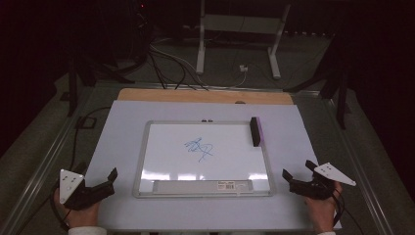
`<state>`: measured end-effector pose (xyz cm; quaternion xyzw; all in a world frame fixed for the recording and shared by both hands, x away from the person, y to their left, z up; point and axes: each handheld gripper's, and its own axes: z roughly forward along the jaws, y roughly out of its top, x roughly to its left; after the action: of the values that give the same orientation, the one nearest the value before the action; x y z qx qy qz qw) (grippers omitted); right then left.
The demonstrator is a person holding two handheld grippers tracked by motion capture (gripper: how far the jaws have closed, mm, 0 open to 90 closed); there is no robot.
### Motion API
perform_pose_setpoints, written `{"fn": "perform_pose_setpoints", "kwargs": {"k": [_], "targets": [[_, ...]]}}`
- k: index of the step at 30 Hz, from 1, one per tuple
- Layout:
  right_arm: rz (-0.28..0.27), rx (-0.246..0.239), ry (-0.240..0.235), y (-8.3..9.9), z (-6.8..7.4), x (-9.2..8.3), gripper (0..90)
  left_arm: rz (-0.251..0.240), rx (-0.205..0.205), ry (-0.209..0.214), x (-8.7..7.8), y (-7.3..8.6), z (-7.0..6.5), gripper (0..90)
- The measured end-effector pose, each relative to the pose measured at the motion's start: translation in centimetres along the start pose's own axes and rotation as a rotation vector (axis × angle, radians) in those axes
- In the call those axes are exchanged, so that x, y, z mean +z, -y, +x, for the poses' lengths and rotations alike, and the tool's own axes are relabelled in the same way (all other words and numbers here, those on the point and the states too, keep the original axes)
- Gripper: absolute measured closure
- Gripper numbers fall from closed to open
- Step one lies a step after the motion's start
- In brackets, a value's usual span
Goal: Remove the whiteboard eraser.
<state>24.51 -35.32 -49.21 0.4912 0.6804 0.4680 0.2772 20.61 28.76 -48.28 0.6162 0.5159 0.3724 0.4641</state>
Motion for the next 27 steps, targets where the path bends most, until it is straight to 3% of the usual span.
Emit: {"fn": "perform_pose_setpoints", "kwargs": {"k": [13, 27], "targets": [[-0.047, 0.000, 0.026, -1.3, 0.7, -1.3, 0.2, 0.015, 0.012, -0.005, 0.3, 0.1, 0.0, 0.9], [-0.078, 0.010, 0.003, -3.2, 1.1, -1.7, 0.2, 0.035, 0.014, -0.026, 0.5, 0.3, -0.1, 0.9]]}}
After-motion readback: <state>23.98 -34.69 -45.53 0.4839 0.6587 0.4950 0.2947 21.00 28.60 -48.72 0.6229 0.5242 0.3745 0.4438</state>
